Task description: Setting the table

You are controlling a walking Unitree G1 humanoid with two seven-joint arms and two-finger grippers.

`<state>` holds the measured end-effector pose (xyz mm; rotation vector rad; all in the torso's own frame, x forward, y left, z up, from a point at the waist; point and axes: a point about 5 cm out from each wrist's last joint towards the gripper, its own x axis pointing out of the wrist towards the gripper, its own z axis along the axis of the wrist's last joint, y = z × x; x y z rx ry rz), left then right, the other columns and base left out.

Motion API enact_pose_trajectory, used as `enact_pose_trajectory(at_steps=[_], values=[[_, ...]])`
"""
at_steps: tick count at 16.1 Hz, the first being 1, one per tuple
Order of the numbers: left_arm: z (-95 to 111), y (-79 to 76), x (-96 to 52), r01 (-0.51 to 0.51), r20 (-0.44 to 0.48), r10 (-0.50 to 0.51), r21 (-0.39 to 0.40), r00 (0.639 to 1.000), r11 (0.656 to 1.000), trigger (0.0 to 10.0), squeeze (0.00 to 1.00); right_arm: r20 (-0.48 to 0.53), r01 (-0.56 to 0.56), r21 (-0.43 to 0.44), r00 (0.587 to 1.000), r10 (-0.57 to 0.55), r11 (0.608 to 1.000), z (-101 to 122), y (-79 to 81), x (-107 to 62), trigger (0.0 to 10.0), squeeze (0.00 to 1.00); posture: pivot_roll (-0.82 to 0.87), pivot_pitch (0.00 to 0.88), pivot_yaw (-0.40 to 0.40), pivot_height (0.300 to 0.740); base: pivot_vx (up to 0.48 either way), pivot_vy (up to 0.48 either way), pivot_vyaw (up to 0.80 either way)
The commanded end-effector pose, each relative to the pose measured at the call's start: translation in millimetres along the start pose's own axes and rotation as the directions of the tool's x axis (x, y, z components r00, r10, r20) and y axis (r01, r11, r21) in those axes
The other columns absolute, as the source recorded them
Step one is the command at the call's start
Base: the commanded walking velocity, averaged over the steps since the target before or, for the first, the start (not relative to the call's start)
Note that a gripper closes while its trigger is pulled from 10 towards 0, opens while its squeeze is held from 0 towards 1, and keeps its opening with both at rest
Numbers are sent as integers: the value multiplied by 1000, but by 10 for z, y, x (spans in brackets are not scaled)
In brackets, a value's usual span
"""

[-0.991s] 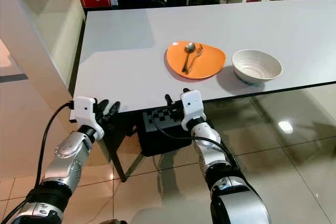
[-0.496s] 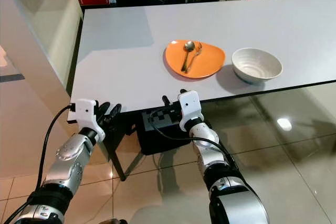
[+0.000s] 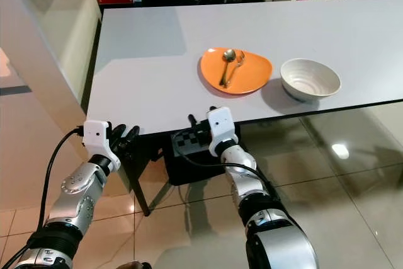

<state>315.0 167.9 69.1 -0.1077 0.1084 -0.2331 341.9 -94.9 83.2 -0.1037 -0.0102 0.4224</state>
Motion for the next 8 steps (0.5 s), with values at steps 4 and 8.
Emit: enact_pose_trajectory(at_steps=[4,8], values=[[25,71,5,-41,2,41,-6,999,999,10000,0,-21,-9,-4,1000,9,1000,31,-23,46,10000,0,133,11,-28,740,0,0,0],[85,82,48,-37,10,37,-5,999,999,10000,0,-15,-7,-10,1000,7,1000,67,-32,71,10000,0,96,15,-8,740,0,0,0]])
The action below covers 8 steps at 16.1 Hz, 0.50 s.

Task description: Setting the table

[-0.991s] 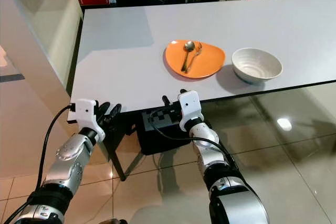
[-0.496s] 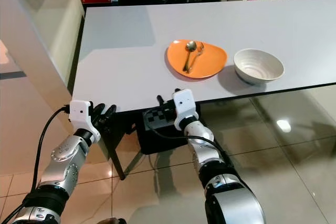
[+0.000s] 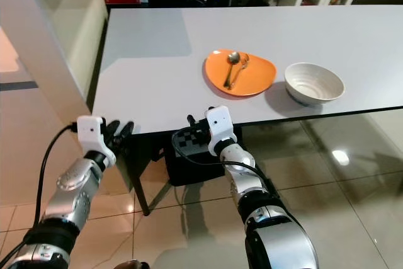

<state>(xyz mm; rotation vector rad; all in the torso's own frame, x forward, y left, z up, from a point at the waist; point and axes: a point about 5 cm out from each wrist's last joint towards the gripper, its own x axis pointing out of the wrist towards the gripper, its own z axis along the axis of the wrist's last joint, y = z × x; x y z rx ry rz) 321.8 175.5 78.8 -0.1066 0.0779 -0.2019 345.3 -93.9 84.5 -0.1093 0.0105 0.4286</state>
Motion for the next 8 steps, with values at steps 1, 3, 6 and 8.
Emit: enact_pose_trajectory(at_steps=[1,3,6,8], values=[[-22,-14,15,3,-19,-3,-3,1000,1000,10000,0,9,1,-9,1000,-1,1000,57,-20,35,10000,0,92,19,-2,740,0,0,0],[-55,-43,-1,10,-30,-10,-5,1000,1000,10000,0,12,13,-1,1000,-13,1000,24,-17,5,10000,0,73,34,20,740,0,0,0],[-81,-78,1,32,-46,-32,-1,998,999,10000,0,6,29,4,1000,-29,1000,-18,-27,-27,10000,0,61,36,38,740,0,0,0],[-65,-75,18,31,-44,-31,-4,999,1000,10000,0,3,33,4,999,-33,999,-37,-21,-41,10000,0,55,31,41,740,0,0,0]])
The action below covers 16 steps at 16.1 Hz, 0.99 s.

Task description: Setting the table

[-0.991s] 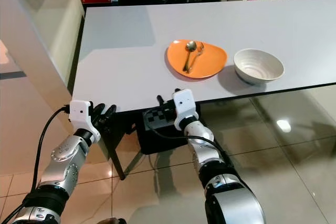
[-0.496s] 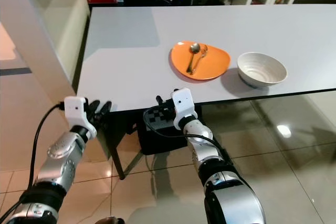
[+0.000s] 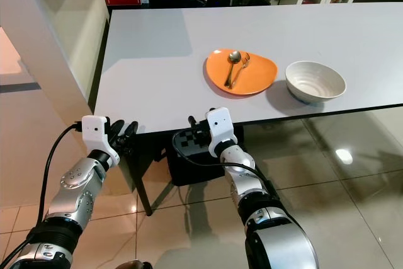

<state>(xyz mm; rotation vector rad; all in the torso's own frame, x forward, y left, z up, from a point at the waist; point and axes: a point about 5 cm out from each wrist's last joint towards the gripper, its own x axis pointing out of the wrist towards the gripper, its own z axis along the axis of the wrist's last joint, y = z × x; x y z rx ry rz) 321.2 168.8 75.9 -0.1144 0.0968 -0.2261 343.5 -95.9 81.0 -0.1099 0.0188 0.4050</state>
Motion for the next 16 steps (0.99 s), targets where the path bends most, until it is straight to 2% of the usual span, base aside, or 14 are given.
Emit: enact_pose_trajectory(at_steps=[1,5,14,16], values=[[-29,-14,12,8,-25,-8,5,1000,1000,10000,0,12,11,2,1000,-11,1000,-1,-13,-16,10000,0,55,31,41,740,0,0,0],[-30,-32,19,21,-27,-20,21,999,1000,10000,0,11,3,-4,1000,-3,1000,-1,5,-12,10000,0,59,15,35,740,0,0,0],[-28,-57,23,19,-19,-19,3,1000,1000,10000,0,4,8,-5,1000,-8,1000,2,-24,-7,10000,0,63,7,31,740,0,0,0],[-26,-73,25,29,-21,-28,5,999,1000,10000,0,2,15,-3,1000,-15,1000,-2,-44,-13,10000,0,61,11,31,740,0,386,0]])
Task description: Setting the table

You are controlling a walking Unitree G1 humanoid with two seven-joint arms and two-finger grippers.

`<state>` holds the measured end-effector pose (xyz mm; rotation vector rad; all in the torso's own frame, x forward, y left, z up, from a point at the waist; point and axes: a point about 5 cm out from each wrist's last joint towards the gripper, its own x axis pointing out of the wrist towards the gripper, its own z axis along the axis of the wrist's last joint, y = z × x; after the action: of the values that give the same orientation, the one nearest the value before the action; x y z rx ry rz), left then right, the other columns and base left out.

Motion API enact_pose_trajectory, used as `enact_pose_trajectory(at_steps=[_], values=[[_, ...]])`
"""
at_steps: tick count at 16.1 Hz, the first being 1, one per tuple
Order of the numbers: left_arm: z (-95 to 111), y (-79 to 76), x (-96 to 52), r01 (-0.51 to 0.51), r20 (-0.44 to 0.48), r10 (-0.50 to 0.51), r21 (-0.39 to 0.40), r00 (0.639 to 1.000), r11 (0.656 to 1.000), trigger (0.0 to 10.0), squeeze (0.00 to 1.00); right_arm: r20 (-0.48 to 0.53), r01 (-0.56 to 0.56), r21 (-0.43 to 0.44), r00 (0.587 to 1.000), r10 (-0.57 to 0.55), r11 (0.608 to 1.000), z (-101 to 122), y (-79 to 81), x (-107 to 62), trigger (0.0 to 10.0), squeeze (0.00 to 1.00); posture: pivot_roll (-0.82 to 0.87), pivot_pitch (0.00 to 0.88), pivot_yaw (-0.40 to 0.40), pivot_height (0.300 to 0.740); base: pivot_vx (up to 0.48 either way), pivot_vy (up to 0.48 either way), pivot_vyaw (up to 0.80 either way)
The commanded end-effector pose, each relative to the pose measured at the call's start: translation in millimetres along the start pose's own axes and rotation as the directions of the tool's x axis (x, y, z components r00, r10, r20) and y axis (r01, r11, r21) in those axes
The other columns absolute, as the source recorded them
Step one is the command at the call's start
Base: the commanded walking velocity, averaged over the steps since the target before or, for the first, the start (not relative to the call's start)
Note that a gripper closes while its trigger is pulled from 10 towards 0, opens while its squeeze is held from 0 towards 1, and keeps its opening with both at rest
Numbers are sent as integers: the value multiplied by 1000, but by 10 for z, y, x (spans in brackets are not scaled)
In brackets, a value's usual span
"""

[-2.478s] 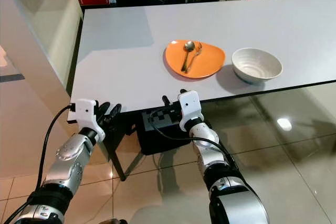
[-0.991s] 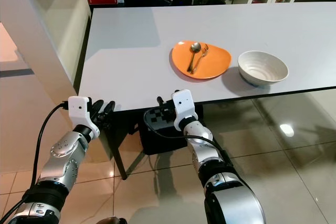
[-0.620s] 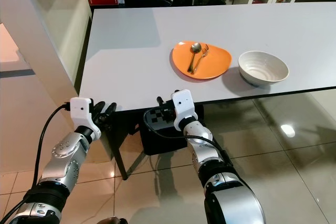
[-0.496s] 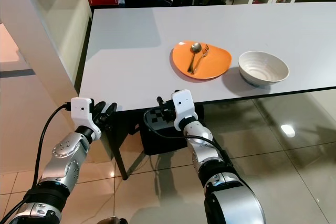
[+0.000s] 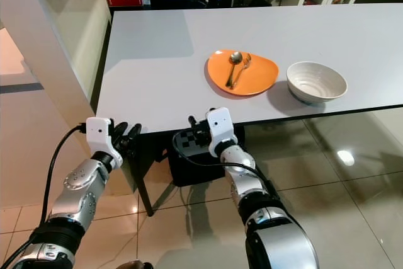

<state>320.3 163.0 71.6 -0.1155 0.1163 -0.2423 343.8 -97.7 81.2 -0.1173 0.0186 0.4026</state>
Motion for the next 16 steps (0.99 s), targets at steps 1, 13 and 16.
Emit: enact_pose_trajectory(at_steps=[1,13,16], values=[[29,-29,20,17,0,-17,6,1000,1000,10000,0,1,18,5,1000,-18,1000,-8,-38,-15,10000,0,62,15,31,740,0,480,0],[31,-74,25,50,-3,-50,15,999,999,10000,0,-17,34,1,999,-34,999,-86,-95,-89,10000,0,42,37,44,740,0,480,0],[58,-68,35,51,5,-51,36,999,998,10000,0,-18,41,0,999,-41,999,-109,-124,-119,10000,0,39,40,48,740,0,480,0]])
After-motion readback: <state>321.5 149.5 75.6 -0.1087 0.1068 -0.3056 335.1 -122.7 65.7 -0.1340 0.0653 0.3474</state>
